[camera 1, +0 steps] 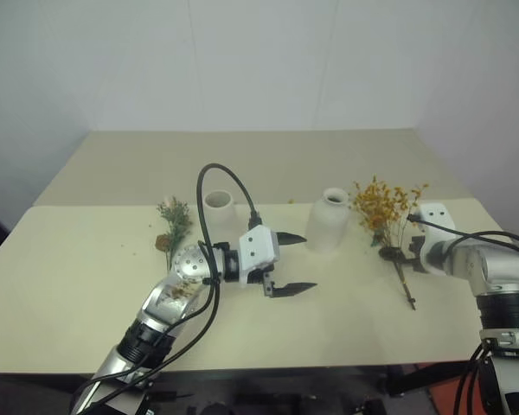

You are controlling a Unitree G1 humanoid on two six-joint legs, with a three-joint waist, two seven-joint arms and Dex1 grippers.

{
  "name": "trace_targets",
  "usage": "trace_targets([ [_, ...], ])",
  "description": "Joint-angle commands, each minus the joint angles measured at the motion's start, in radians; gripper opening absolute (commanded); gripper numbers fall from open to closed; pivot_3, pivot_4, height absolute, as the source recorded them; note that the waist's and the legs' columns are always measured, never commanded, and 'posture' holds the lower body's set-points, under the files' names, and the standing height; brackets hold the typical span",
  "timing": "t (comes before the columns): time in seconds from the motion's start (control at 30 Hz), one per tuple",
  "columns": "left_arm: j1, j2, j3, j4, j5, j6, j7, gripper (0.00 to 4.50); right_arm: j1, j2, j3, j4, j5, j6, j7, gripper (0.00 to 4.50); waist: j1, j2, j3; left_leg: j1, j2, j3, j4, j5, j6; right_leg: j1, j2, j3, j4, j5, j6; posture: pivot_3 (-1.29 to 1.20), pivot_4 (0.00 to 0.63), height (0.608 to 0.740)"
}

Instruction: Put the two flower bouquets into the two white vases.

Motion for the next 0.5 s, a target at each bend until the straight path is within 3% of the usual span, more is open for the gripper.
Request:
trace_targets([
  [0.03, -0.007, 0.002, 0.015, -0.038, 0.000, 0.002, 0.015, 4.50, -0.056, -0.015, 0.002, 0.056, -0.026, -0.062, 0.030, 3.41, 0.000, 0.000, 0.000, 0.000, 0.000, 0.000, 0.000, 0.000, 0.000, 0.000, 0.000, 0.000, 0.000, 0.000, 0.000, 0.00, 0.150, 0.740],
  [0.17, -0.003, 0.004, 0.019, -0.041, 0.001, 0.003, 0.020, 4.50, -0.101, -0.018, 0.027, 0.120, -0.048, -0.082, 0.070, 1.92, 0.001, 0.000, 0.000, 0.000, 0.000, 0.000, 0.000, 0.000, 0.000, 0.000, 0.000, 0.000, 0.000, 0.000, 0.000, 0.00, 0.150, 0.740],
  [0.37, 0.005, 0.009, 0.021, -0.043, 0.000, 0.002, 0.025, 4.50, -0.121, -0.018, 0.050, 0.151, -0.069, -0.070, 0.102, 0.09, 0.001, 0.000, 0.000, 0.000, 0.000, 0.001, 0.000, 0.000, 0.000, 0.000, 0.000, 0.001, 0.000, 0.000, 0.000, 0.00, 0.150, 0.740],
  [0.5, 0.000, 0.008, 0.020, -0.037, 0.000, -0.001, 0.025, 4.50, -0.110, -0.017, 0.047, 0.114, -0.081, -0.059, 0.098, 0.04, 0.001, 0.000, 0.000, 0.000, 0.000, 0.001, 0.000, 0.000, 0.000, 0.000, 0.000, 0.001, 0.000, 0.000, 0.000, 0.00, 0.150, 0.740],
])
